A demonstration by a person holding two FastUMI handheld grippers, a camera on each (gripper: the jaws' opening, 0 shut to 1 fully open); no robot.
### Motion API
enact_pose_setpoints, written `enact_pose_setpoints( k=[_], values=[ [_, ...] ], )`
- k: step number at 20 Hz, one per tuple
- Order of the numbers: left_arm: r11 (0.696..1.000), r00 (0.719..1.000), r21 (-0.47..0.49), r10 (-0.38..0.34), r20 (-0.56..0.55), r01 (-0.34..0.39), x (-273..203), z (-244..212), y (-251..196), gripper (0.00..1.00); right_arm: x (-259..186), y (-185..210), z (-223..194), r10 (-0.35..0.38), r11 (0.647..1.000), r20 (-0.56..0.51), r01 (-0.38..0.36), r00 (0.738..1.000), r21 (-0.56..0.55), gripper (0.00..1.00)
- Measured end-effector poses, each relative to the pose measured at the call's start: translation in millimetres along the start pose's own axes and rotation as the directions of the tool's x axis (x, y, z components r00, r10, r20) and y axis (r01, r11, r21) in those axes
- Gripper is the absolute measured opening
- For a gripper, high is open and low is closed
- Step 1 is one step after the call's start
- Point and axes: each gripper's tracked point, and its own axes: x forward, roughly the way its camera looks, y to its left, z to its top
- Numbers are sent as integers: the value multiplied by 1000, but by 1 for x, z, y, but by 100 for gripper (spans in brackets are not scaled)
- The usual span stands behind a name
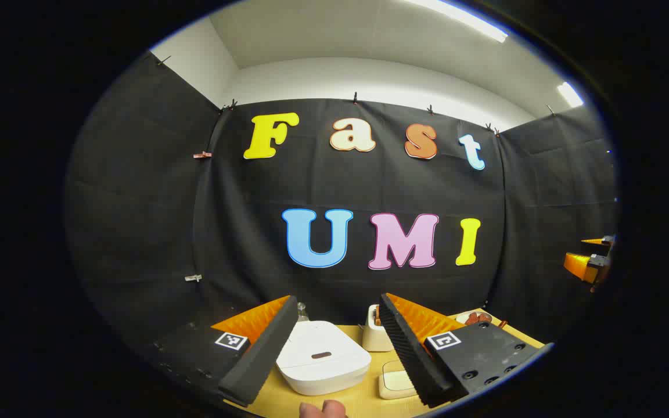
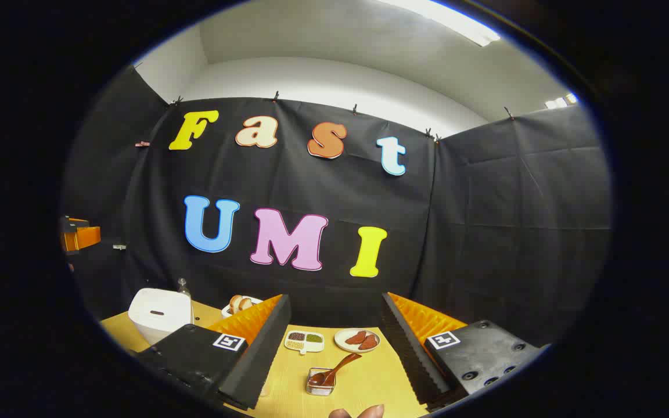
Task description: Close the left gripper, press the button to open the rice cooker; take a wooden spoon from the chopstick holder with the right hand, scoop a spoonful of rice and pour it into the rice cooker, then put the wooden spoon back into the chopstick holder.
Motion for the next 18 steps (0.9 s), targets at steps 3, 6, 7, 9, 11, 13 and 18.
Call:
enact_pose_setpoints(
  k=[3, 6, 7, 9, 11, 13, 18],
  values=[
    [1000, 1000, 16, -11, 10, 11, 1, 4, -3, 96, 0, 3, -2, 6, 1000, -9, -5, 1000, 15, 98],
    [1000, 1000, 17, -7, 6, 7, 1, 2, -2, 96, 0, 5, -3, 2, 1000, -13, -2, 1000, 11, 98],
    [1000, 1000, 11, -7, 4, 7, 1, 2, -2, 96, 0, 6, -4, 1, 1000, -14, -1, 1000, 7, 98],
    [1000, 1000, 6, -7, 1, 7, 2, 2, 0, 96, 0, 9, -3, 2, 1000, -10, -2, 1000, 1, 98],
    [1000, 1000, 7, 0, -4, 0, 3, 1, 1, 96, 1, 10, -3, 3, 1000, -8, -3, 1000, -6, 98],
    [1000, 1000, 6, -2, -10, 2, 4, 0, 2, 96, 2, 10, -2, 2, 1000, -6, -2, 1000, -12, 98],
    [1000, 1000, 11, 2, -10, -2, 2, 0, 5, 96, 2, 8, -1, -6, 1000, -1, 6, 1000, -5, 98]
  ],
)
